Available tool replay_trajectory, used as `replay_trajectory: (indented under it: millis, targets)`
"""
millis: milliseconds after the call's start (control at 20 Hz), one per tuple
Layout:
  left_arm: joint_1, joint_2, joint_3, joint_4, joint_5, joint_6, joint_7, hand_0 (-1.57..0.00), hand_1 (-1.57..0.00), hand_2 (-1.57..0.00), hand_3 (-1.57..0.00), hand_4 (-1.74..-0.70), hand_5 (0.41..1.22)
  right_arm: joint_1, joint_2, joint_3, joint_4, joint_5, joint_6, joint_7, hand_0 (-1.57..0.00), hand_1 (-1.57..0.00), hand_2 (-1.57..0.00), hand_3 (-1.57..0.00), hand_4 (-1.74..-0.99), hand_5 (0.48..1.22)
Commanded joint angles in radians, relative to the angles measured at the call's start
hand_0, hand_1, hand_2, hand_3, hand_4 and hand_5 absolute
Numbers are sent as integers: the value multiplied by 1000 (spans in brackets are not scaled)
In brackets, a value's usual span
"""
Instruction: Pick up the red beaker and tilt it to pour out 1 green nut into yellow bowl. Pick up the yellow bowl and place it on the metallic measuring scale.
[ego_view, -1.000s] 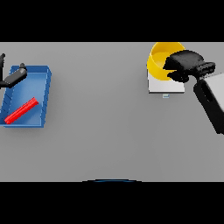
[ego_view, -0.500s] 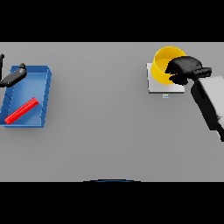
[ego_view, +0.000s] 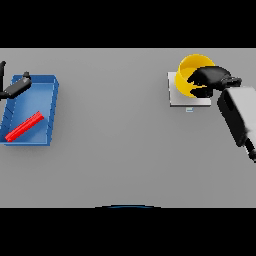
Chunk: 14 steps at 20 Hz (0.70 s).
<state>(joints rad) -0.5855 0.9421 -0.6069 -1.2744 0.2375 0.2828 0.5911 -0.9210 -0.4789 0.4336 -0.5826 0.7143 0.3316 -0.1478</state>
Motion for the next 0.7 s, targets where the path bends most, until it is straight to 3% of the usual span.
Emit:
replay_trajectory:
  millis: [0,100,150,250,450,650]
  targets:
    - [0,-3,2,4,4,-3,-4,1,1,1,1,-815,744,-4,-4,-1,4,-1,6,-9,-975,-866,-954,-762,-1504,983]
    - [-6,-16,-6,25,-7,-5,-8,1,1,1,1,-809,742,0,-3,6,11,3,10,-16,-624,-554,-694,-670,-1444,887]
    - [-11,-11,-5,29,-7,-11,-6,1,1,1,1,-805,740,-6,12,6,22,4,9,-5,-499,-443,-597,-635,-1425,851]
    - [-14,-18,-2,32,-4,-10,-13,1,1,1,1,-809,739,-17,5,6,44,8,8,-35,-319,-283,-449,-572,-1397,799]
    - [-11,-30,-4,43,-4,-5,-20,1,1,1,1,-809,736,-27,9,23,69,23,13,-78,-130,-115,-244,-442,-1346,746]
    - [-16,-27,0,27,-1,1,-13,1,1,1,1,-821,734,-46,13,34,91,37,30,-70,-53,-47,-115,-348,-1308,733]
